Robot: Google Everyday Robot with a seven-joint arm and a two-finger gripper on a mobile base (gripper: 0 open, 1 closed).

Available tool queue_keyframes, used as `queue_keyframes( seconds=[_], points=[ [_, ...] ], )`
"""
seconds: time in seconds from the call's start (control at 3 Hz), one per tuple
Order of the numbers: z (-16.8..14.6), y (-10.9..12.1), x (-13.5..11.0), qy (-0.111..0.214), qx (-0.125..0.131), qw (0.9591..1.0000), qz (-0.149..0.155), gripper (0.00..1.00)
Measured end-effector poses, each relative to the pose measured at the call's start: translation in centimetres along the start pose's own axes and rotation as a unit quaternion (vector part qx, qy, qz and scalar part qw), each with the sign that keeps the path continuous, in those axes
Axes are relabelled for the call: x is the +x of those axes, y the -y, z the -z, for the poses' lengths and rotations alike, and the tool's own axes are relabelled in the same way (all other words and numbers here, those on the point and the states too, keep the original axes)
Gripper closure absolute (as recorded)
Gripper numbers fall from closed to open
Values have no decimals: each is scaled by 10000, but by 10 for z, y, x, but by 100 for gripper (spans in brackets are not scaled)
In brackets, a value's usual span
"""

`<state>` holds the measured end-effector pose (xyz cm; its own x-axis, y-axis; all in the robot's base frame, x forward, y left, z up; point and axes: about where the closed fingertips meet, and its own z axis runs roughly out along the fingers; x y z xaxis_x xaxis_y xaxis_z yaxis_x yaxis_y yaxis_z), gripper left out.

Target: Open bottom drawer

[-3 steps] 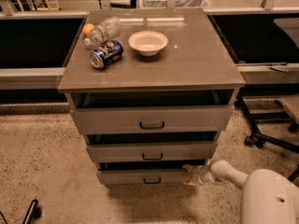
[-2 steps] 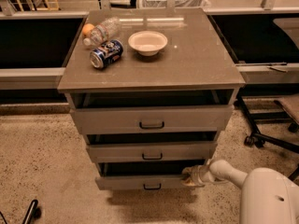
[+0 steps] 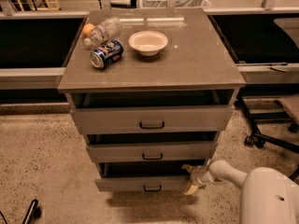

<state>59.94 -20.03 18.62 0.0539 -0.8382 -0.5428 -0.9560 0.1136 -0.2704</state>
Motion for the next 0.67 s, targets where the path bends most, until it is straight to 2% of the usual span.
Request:
queue_keyframes(
  seconds=[0.33, 0.67],
  points=[
    [-1, -1, 0, -23, -33, 10000, -8, 0],
    [-5, -5, 2, -190, -269, 9994, -62, 0]
  ],
)
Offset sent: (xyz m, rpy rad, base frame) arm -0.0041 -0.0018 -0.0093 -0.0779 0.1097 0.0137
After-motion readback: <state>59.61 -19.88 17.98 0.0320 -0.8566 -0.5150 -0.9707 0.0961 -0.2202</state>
